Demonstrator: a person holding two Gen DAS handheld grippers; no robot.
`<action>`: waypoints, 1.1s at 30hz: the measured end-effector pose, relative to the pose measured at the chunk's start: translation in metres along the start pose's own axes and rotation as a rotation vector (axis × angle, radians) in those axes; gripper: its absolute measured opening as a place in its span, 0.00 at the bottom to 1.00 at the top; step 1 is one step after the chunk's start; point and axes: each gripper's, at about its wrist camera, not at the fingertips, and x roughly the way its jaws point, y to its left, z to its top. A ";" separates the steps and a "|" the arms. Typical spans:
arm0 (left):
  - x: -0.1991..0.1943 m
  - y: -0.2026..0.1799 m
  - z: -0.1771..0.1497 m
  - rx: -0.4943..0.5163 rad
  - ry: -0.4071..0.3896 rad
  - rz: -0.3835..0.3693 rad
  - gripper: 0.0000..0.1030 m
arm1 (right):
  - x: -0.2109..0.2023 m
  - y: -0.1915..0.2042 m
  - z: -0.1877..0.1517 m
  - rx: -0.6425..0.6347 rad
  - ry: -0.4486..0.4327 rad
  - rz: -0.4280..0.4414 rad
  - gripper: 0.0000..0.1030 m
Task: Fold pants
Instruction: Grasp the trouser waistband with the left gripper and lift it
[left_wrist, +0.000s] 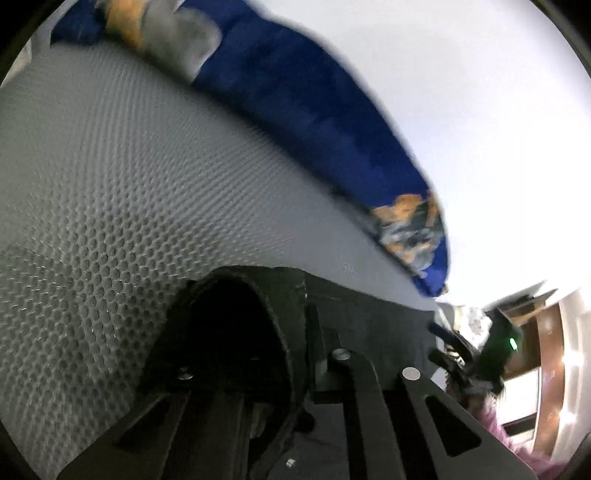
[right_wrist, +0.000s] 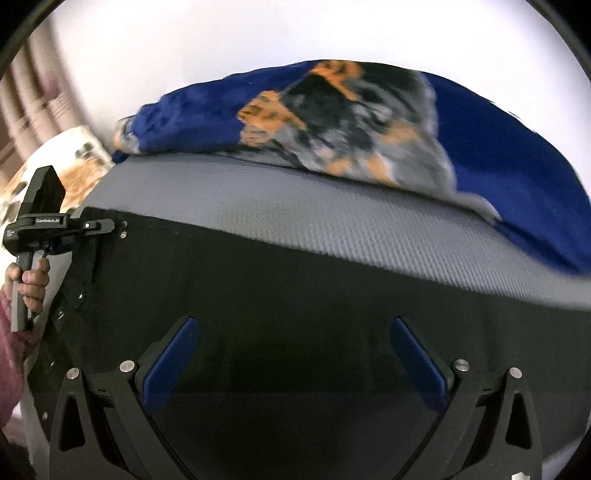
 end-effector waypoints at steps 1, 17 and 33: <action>-0.008 -0.006 -0.003 0.024 -0.014 -0.018 0.07 | 0.002 -0.002 0.006 -0.024 0.007 0.026 1.00; -0.077 -0.083 -0.041 0.302 -0.142 -0.117 0.07 | 0.067 0.007 0.077 -0.517 0.416 0.435 0.81; -0.052 -0.066 -0.035 0.268 -0.129 0.018 0.07 | 0.064 -0.077 0.041 -0.508 0.483 0.254 0.15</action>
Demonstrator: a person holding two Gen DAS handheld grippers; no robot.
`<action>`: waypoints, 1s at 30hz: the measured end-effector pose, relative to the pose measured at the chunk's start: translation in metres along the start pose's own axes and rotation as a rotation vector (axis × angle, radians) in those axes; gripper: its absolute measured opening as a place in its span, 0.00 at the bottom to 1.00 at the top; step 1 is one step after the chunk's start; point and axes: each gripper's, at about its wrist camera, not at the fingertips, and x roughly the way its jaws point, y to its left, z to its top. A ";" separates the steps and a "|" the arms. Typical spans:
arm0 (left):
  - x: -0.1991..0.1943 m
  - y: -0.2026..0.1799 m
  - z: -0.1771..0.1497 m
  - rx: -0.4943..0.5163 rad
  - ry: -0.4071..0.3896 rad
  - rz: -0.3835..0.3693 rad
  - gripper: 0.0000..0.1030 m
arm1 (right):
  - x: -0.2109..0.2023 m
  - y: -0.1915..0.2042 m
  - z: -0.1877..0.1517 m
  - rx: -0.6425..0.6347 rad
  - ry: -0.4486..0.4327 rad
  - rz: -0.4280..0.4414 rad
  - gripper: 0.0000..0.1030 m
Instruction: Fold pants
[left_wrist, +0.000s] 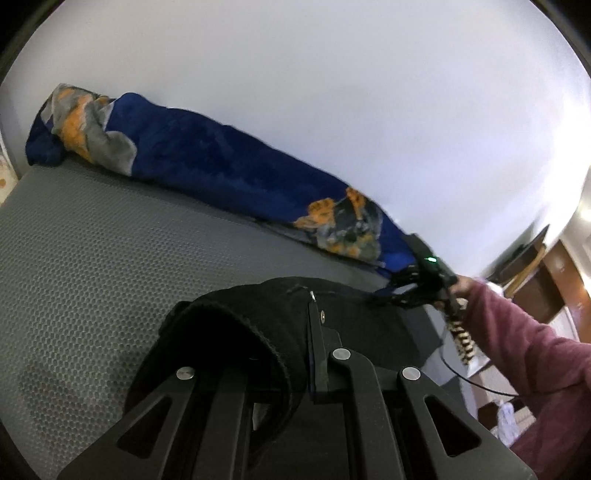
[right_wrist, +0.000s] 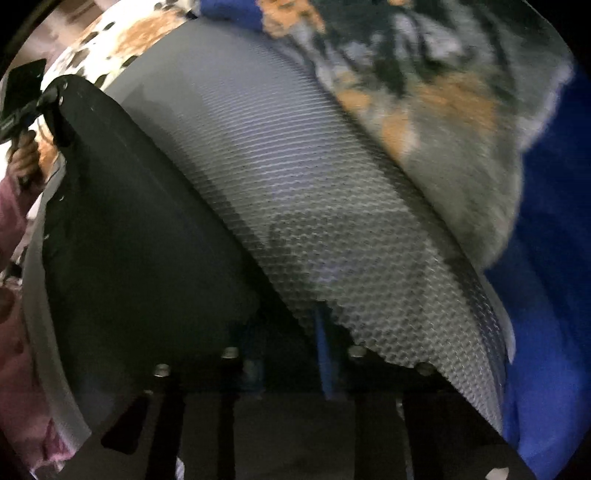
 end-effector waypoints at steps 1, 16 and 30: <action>0.003 0.003 -0.001 -0.011 0.002 0.002 0.07 | -0.002 0.005 -0.004 -0.004 -0.019 -0.039 0.13; -0.040 -0.026 -0.034 0.106 0.076 0.043 0.07 | -0.082 0.146 -0.116 0.139 -0.286 -0.479 0.06; -0.092 -0.043 -0.158 0.208 0.311 0.115 0.09 | -0.067 0.279 -0.230 0.321 -0.334 -0.355 0.04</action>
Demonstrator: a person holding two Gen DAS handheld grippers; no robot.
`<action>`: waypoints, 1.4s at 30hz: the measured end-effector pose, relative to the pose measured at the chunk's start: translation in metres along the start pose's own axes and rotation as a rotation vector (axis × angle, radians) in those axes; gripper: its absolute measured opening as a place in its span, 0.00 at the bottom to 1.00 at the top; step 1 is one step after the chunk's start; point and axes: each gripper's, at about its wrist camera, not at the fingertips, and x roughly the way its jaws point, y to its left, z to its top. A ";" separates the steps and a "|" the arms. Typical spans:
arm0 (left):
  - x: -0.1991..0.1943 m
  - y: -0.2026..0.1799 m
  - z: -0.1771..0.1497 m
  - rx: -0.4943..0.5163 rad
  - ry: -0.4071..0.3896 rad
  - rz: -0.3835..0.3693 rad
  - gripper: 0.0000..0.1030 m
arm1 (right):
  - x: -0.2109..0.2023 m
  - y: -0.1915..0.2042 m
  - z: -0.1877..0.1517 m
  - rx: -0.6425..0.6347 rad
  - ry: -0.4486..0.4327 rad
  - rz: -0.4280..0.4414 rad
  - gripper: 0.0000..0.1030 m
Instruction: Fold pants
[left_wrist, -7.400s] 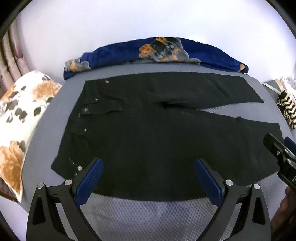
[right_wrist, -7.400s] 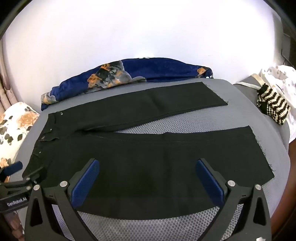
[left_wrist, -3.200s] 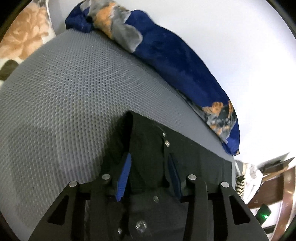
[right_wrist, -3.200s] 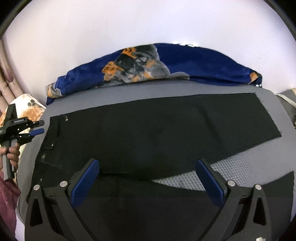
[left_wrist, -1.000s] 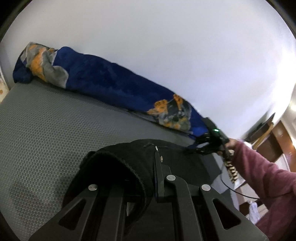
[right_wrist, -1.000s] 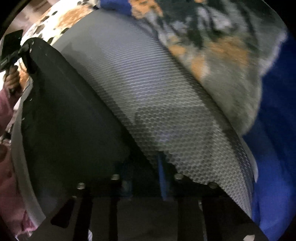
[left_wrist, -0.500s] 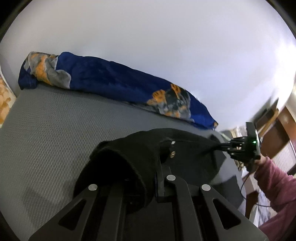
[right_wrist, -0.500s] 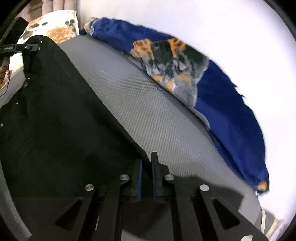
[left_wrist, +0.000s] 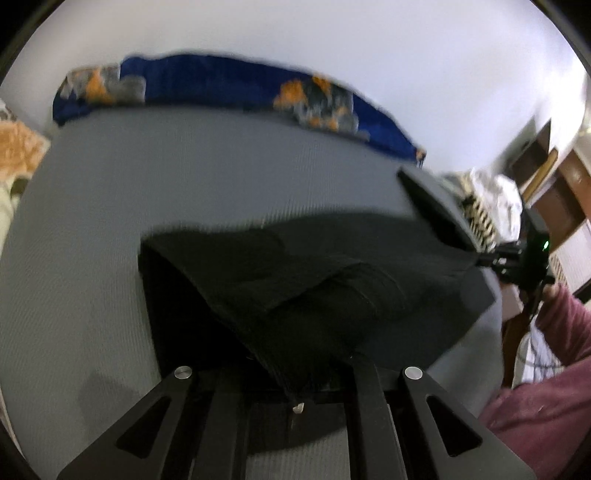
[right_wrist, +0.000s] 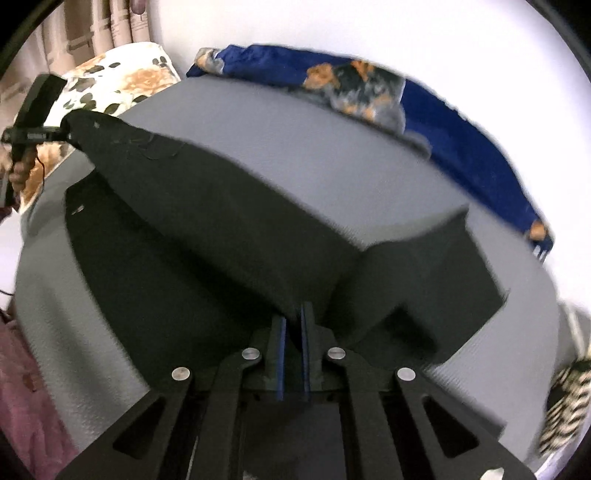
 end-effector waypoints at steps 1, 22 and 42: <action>0.004 0.000 -0.009 0.004 0.024 0.006 0.09 | 0.002 0.003 -0.007 0.011 0.009 0.010 0.04; -0.012 -0.010 -0.030 0.067 0.166 0.307 0.85 | 0.060 0.056 -0.035 -0.034 0.131 0.027 0.05; -0.028 0.022 -0.085 -0.840 -0.019 0.050 0.62 | 0.061 0.064 -0.034 -0.025 0.076 0.046 0.05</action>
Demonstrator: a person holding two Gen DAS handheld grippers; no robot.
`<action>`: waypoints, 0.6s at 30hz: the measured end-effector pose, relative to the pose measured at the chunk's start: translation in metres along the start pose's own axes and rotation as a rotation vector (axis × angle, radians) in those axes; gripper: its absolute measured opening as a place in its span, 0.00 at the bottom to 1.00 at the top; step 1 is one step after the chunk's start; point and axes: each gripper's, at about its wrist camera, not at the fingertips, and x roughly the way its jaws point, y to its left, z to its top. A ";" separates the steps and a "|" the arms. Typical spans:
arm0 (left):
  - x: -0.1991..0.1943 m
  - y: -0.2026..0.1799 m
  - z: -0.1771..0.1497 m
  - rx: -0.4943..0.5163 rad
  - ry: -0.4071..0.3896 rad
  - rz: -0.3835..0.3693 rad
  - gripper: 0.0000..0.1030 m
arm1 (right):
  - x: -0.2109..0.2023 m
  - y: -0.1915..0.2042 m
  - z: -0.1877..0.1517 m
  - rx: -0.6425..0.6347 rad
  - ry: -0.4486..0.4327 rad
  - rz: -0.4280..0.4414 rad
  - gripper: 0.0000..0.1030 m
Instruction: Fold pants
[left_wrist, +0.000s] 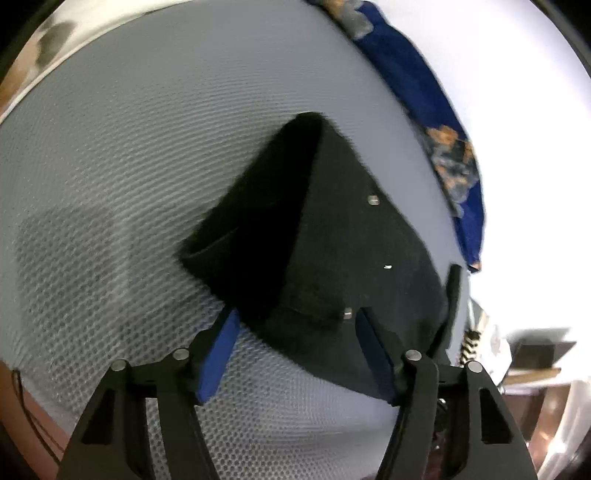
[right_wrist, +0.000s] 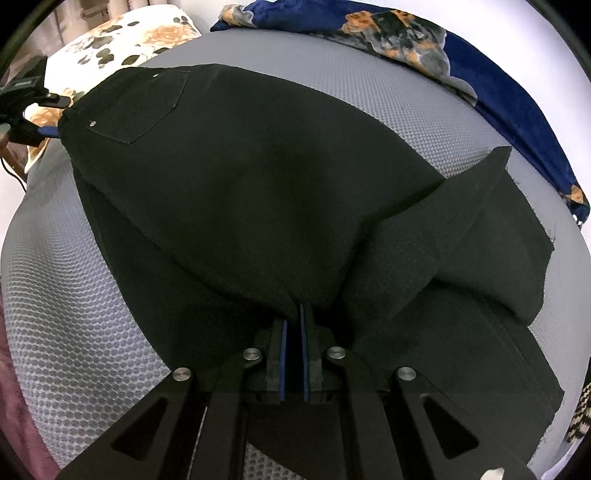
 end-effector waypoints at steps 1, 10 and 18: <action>-0.001 0.002 -0.003 -0.005 -0.007 -0.009 0.62 | -0.001 0.003 -0.002 0.003 -0.002 0.000 0.05; -0.004 -0.001 0.001 -0.006 -0.083 -0.073 0.15 | -0.004 0.000 -0.001 0.016 -0.008 0.008 0.05; -0.035 -0.052 0.029 0.271 -0.142 0.016 0.14 | -0.030 0.015 0.000 0.006 -0.026 -0.035 0.05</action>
